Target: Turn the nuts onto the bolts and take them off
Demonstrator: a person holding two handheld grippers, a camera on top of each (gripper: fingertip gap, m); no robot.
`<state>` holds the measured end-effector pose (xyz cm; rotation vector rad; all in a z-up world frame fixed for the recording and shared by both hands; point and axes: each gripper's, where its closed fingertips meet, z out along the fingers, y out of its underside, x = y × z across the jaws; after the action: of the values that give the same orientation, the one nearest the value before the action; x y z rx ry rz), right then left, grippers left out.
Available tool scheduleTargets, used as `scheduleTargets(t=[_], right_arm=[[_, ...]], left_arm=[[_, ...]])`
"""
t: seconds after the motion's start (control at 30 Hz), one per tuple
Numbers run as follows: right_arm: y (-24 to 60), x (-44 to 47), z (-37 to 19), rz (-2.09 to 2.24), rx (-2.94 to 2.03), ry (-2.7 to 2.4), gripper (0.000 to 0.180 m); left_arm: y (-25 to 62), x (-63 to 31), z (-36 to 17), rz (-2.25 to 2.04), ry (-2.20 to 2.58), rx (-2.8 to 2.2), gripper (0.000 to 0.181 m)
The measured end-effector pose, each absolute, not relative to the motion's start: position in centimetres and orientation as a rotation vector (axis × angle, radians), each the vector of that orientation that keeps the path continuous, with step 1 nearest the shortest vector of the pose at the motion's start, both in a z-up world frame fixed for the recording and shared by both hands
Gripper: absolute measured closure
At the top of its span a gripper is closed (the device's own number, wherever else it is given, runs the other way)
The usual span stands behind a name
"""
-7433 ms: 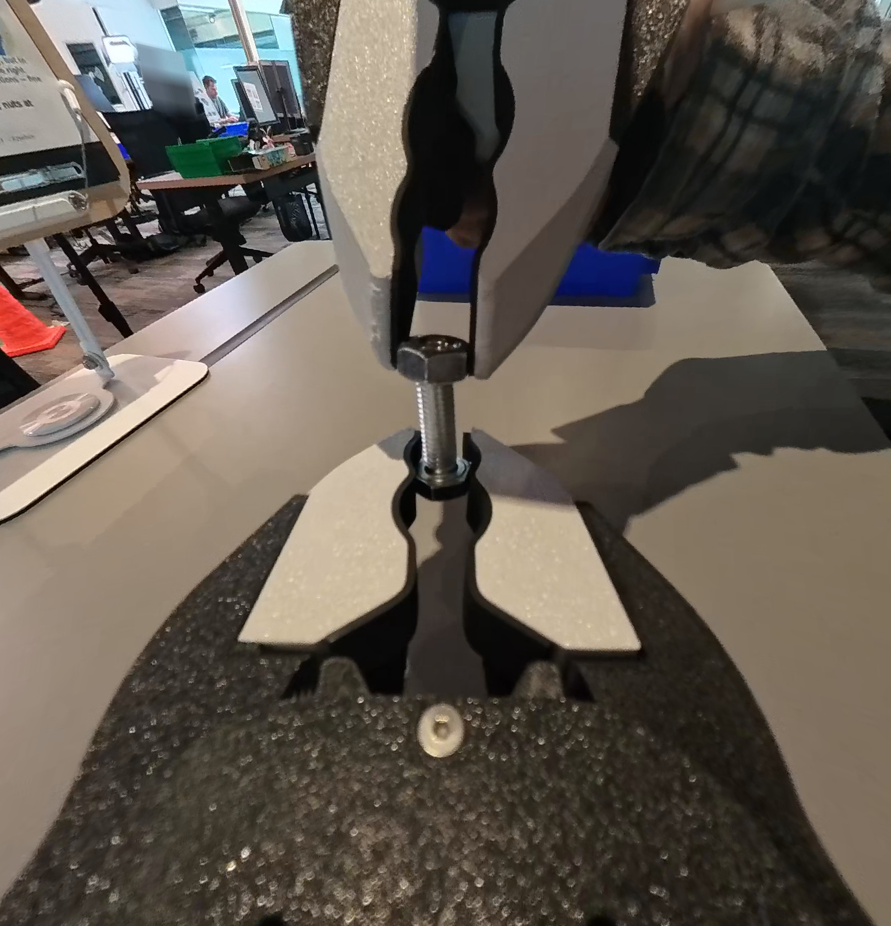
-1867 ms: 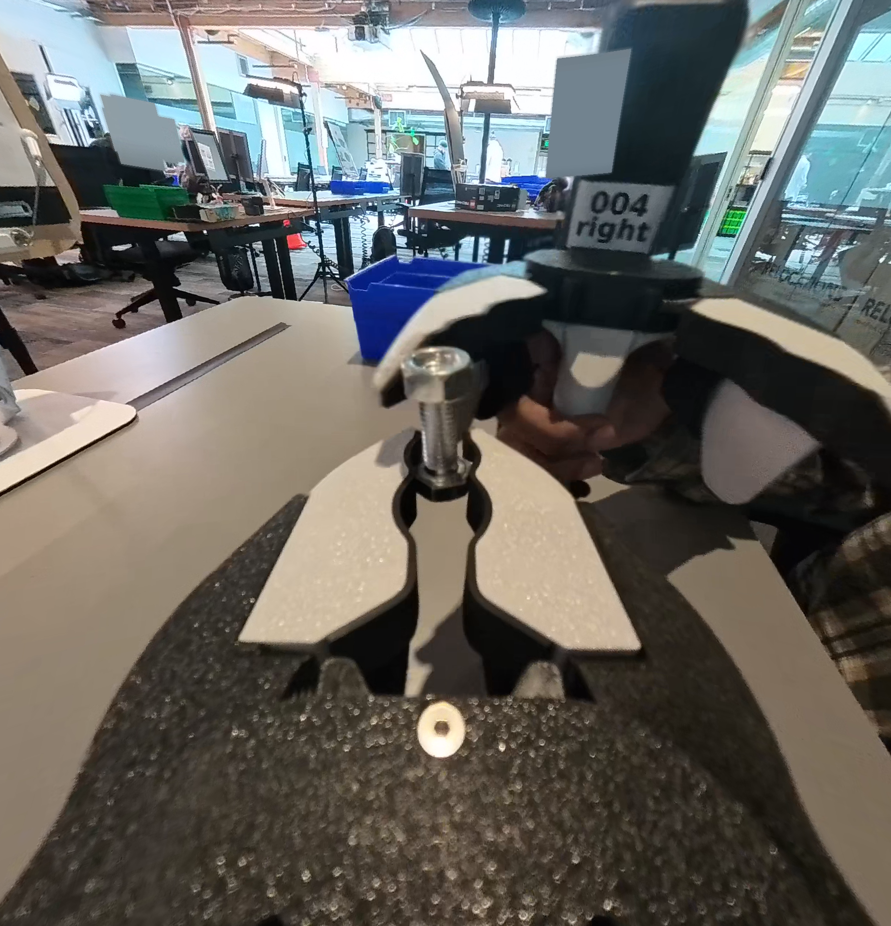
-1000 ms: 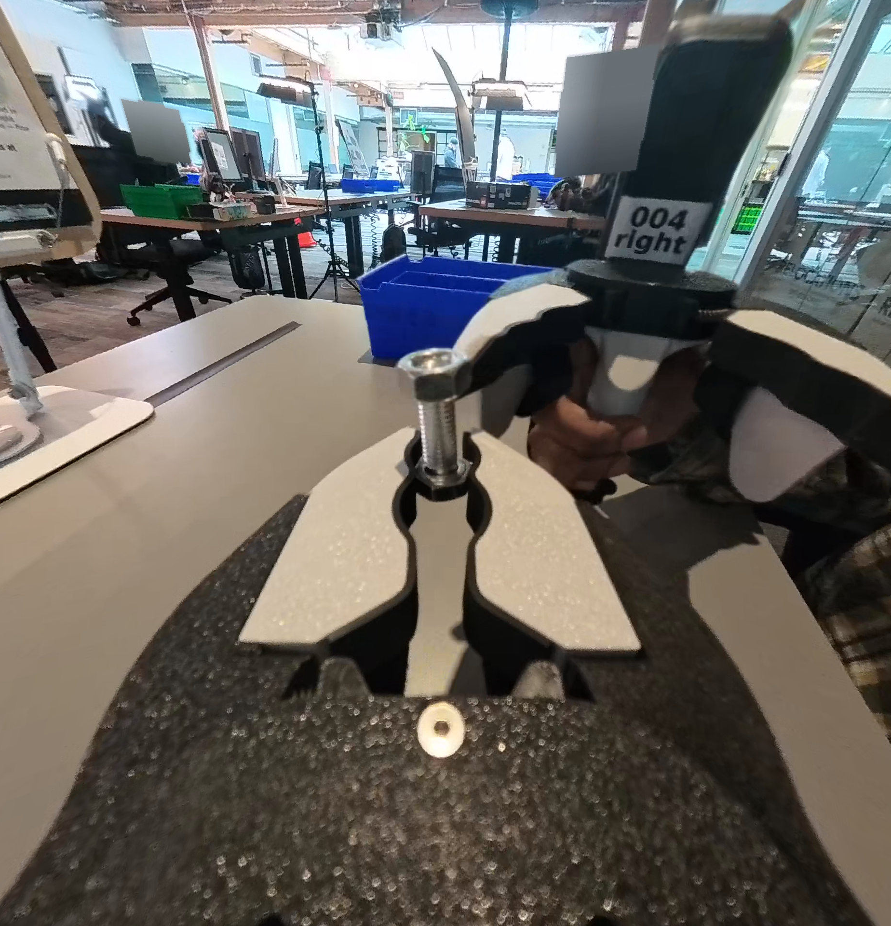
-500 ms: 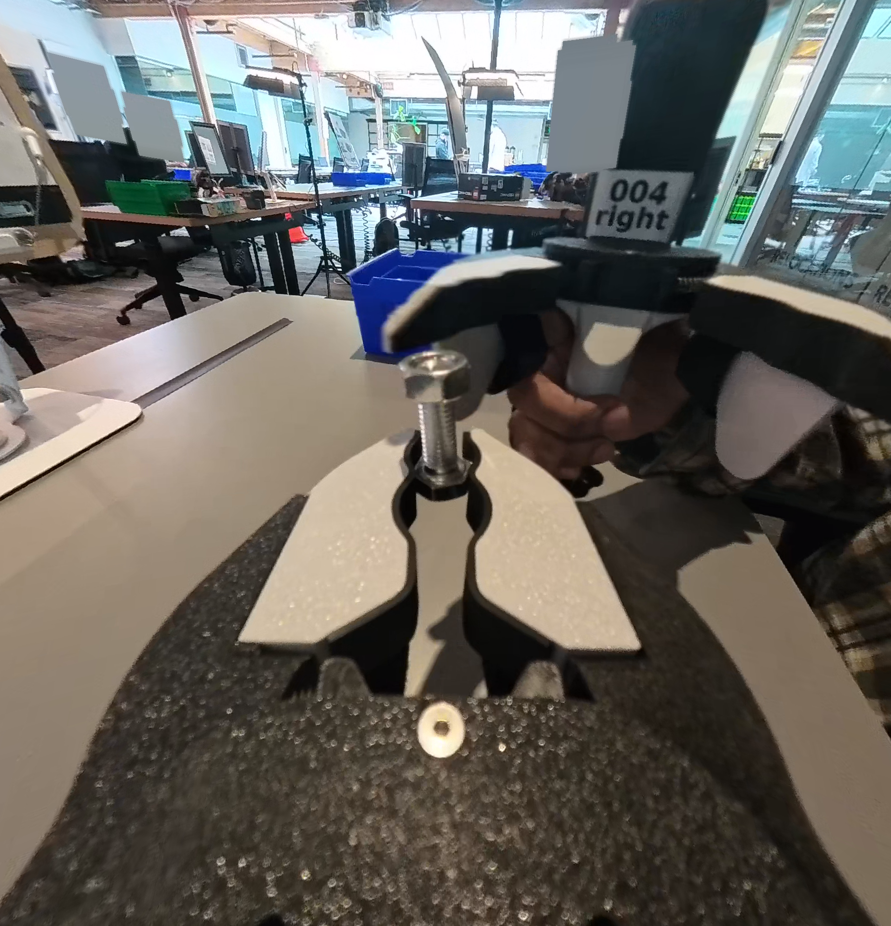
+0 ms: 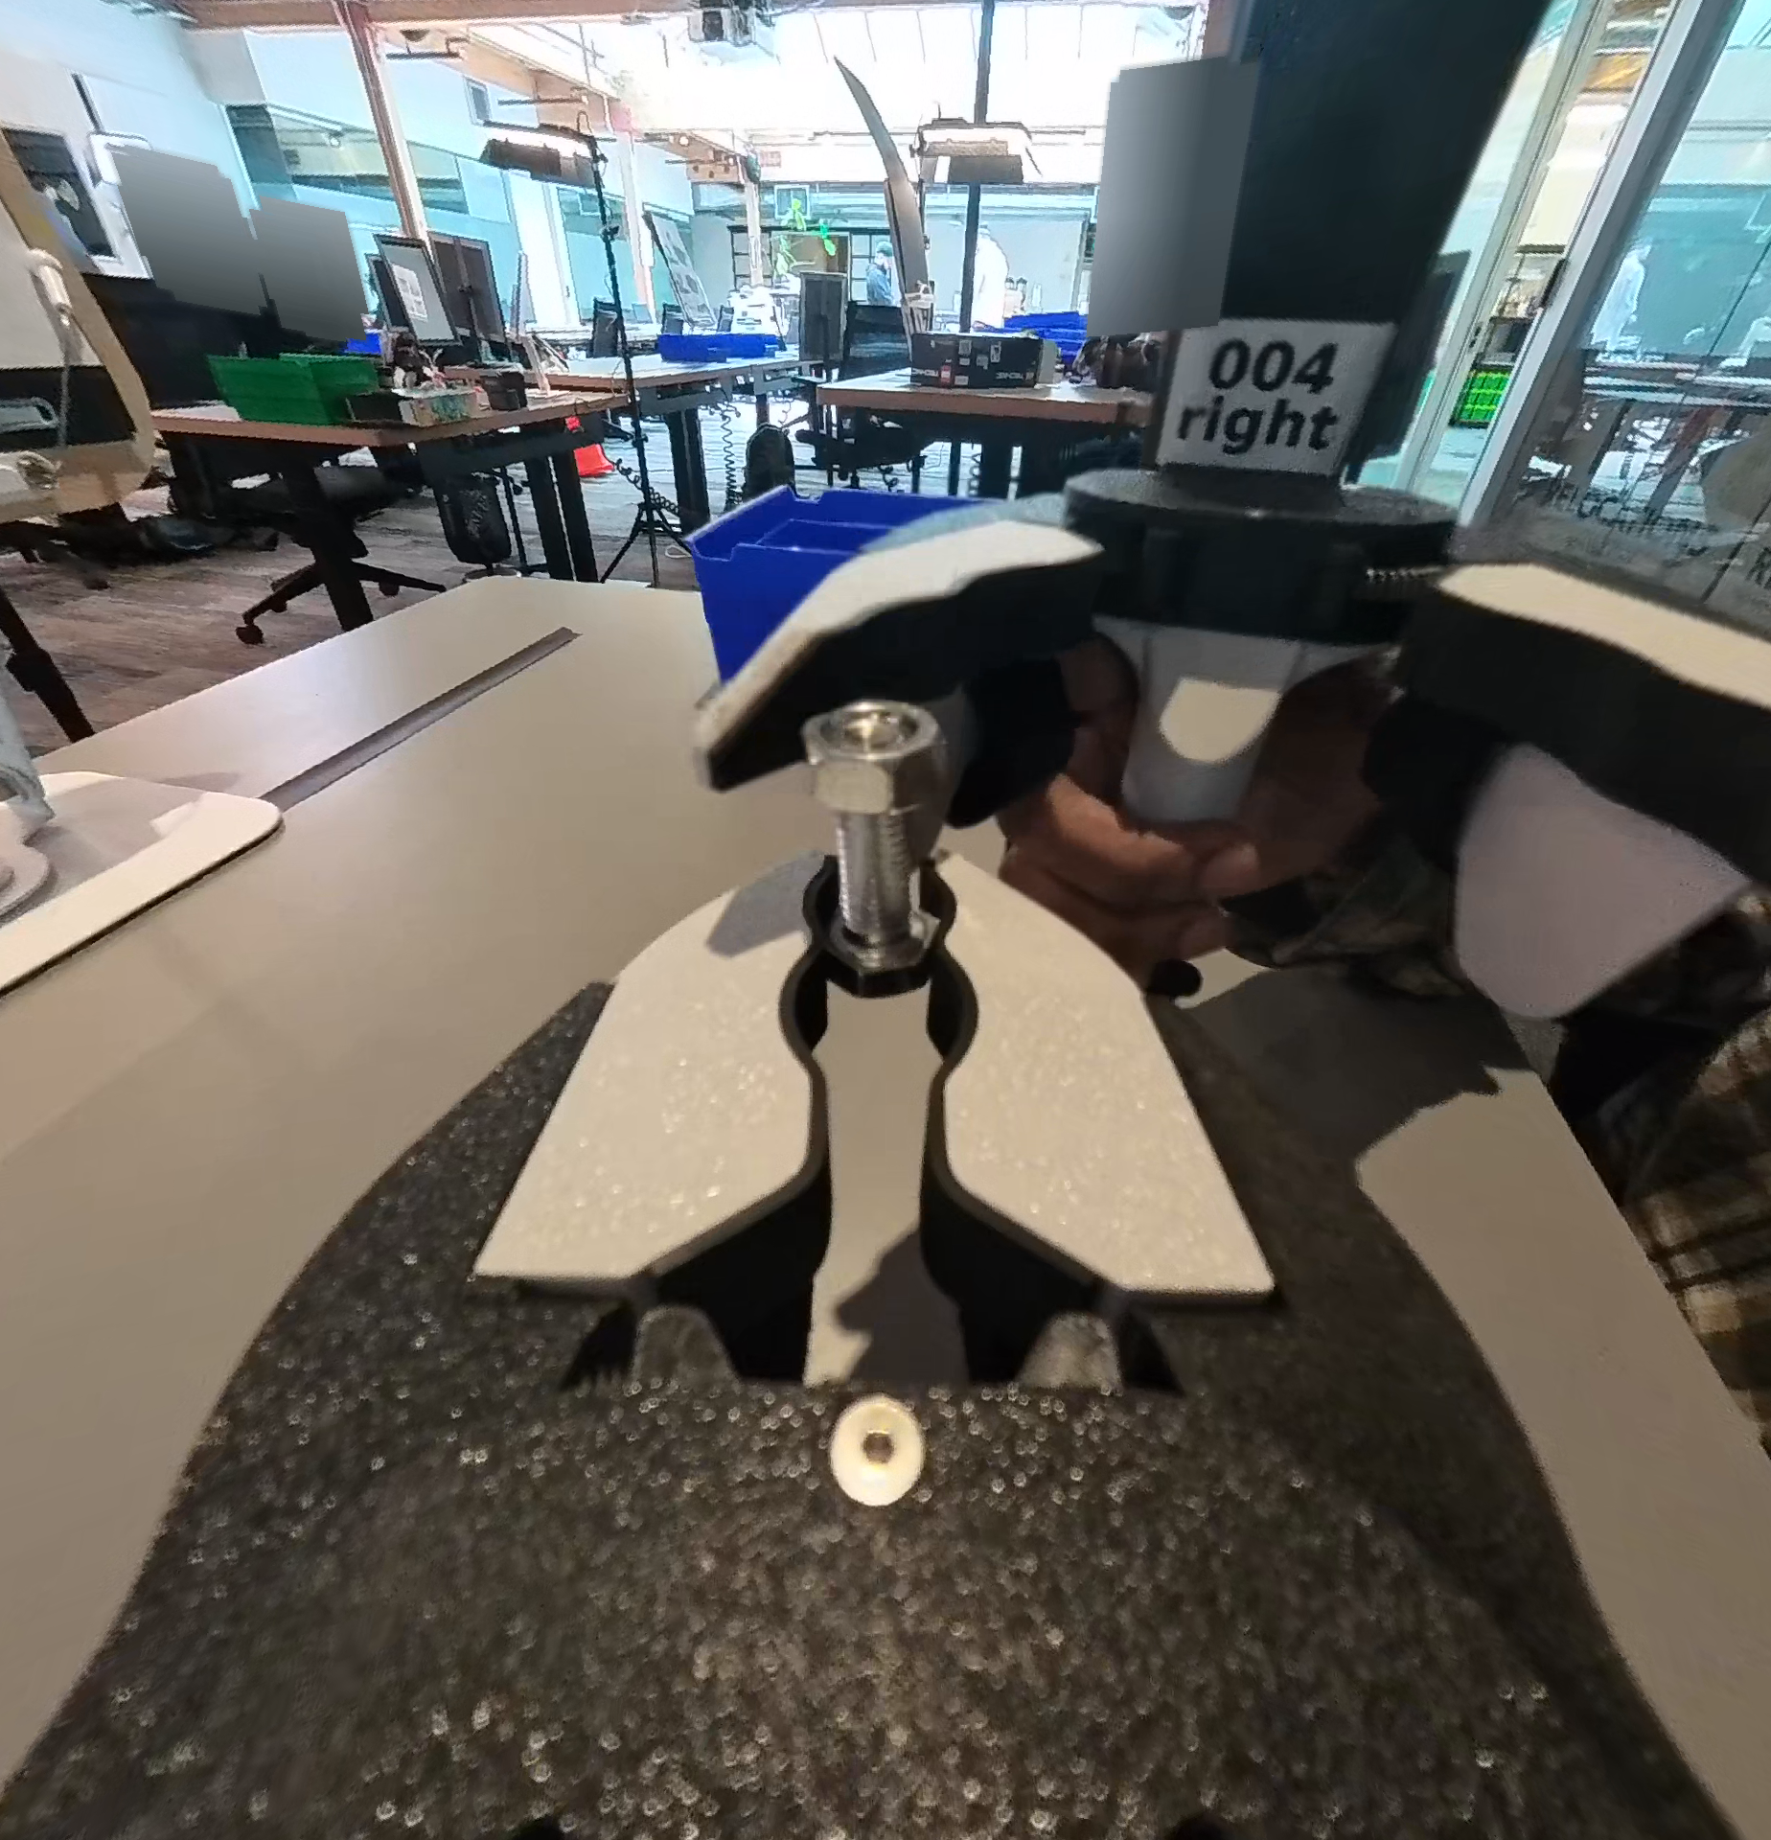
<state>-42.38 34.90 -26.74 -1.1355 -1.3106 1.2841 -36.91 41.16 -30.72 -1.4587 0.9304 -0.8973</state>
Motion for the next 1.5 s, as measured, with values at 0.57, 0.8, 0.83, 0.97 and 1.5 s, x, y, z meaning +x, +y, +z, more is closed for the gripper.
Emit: scheduleTargets(t=[0.57, 0.8, 0.83, 0.97, 1.5], right_arm=[[33.9, -40.1, -26.9, 1.206, -1.146, -1.341, 0.062], [37.9, -40.6, -25.6, 1.198, -1.132, -1.289, 0.100], [38.1, -40.7, -25.7, 1.219, -1.132, -1.298, 0.108], [39.0, -40.1, -25.6, 1.267, -1.130, -1.277, 0.134], [35.8, -38.9, -26.3, 1.166, -1.148, -1.239, 0.101]], left_arm=[[41.5, -37.6, -30.3, -0.898, 0.901, -1.460, 0.166], [40.6, -36.5, -30.4, -0.880, 0.961, -1.435, 0.166], [40.5, -36.4, -30.3, -0.879, 0.967, -1.428, 0.166], [40.4, -36.5, -30.3, -0.888, 0.971, -1.424, 0.166], [41.0, -37.0, -30.2, -0.869, 0.931, -1.453, 0.166]])
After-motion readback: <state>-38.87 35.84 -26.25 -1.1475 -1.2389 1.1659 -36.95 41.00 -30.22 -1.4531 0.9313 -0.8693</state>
